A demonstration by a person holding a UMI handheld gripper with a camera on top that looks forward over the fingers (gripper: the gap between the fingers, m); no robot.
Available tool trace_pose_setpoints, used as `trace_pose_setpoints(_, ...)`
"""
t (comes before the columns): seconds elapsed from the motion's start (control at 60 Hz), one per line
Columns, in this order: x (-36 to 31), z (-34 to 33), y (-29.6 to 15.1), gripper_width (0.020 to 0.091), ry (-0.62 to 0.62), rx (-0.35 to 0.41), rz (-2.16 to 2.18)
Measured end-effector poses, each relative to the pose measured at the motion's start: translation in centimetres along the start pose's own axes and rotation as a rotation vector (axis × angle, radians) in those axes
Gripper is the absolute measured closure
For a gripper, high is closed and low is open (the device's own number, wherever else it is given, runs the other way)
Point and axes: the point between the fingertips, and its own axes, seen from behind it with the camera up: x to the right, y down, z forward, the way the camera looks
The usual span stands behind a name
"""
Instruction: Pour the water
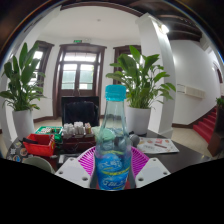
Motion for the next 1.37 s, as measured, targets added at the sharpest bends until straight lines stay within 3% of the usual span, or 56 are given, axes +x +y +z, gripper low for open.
trace_pose_setpoints(0.183,0.1,-0.5,0.2,0.0543,-0.019,0.001,0.03)
trace_pose_setpoints(0.267,-0.7,-0.7,1.6,0.0377,-0.076,-0.066,0.012)
trace_pose_setpoints(0.317,-0.8,-1.3,2.2,0.0342,-0.095,-0.085,-0.017)
trace_pose_setpoints(0.483,-1.0,-6.3,3.2,0.0317,-0.151,-0.109,-0.068)
trace_pose_setpoints(0.75,-1.6,-19.6,3.3,0.032,-0.268,-0.167,-0.03)
trace_pose_setpoints(1.067,-1.0,-29.2,-2.1,0.0321,-0.321,-0.098,-0.029)
trace_pose_setpoints(1.2,-2.0,-31.0,-3.0,0.032,-0.38,-0.078,-0.034)
trace_pose_setpoints(1.367,-1.3,-31.2,-3.3,0.0319,-0.363,-0.069,-0.052)
